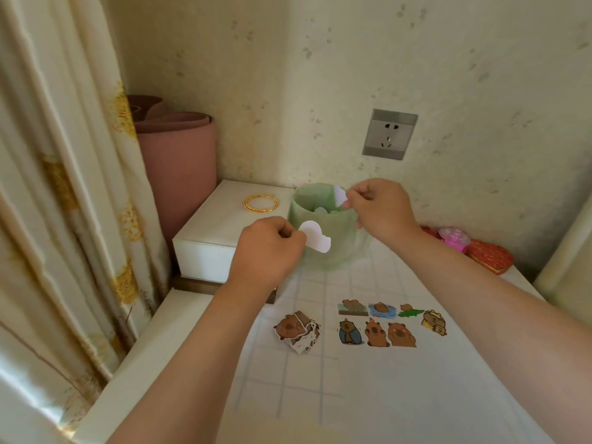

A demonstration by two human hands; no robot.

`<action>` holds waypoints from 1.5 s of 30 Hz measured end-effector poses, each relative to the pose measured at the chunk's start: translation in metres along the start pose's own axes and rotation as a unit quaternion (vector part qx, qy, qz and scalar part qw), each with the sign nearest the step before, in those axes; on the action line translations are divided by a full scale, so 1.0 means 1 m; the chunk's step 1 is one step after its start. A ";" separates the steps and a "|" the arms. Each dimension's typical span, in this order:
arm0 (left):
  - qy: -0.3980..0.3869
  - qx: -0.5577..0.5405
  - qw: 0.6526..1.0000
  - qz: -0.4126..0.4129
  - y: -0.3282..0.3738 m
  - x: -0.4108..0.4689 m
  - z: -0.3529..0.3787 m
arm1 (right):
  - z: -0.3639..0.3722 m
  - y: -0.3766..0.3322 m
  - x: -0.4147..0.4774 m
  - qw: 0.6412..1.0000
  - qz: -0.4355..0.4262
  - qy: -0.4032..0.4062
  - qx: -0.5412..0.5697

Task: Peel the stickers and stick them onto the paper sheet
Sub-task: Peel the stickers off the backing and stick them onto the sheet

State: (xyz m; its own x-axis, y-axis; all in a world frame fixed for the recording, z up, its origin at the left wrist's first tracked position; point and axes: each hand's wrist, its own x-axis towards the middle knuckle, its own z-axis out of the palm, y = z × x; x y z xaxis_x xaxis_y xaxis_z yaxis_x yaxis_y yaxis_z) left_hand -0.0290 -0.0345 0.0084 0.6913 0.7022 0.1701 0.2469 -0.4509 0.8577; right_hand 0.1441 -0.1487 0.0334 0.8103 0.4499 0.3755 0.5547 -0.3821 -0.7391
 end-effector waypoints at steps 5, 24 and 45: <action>0.015 0.021 0.999 0.019 -0.003 0.005 -0.001 | 0.025 -0.001 0.032 0.988 -0.024 -0.054 -0.141; -0.088 0.005 0.994 0.069 0.007 -0.020 0.045 | -0.039 0.014 -0.086 0.991 -0.001 -0.134 0.032; -0.214 0.236 0.907 0.275 0.003 -0.046 0.099 | -0.083 0.079 -0.118 0.960 0.218 -0.131 0.119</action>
State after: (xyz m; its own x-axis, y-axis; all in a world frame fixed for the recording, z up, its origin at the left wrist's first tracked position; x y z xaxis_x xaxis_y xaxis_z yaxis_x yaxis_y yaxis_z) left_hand 0.0072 -0.1230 -0.0449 0.9733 0.0670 0.2194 -0.0220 -0.9248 0.3799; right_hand 0.1078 -0.2988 -0.0235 0.8627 0.4889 -0.1291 0.0892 -0.3985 -0.9128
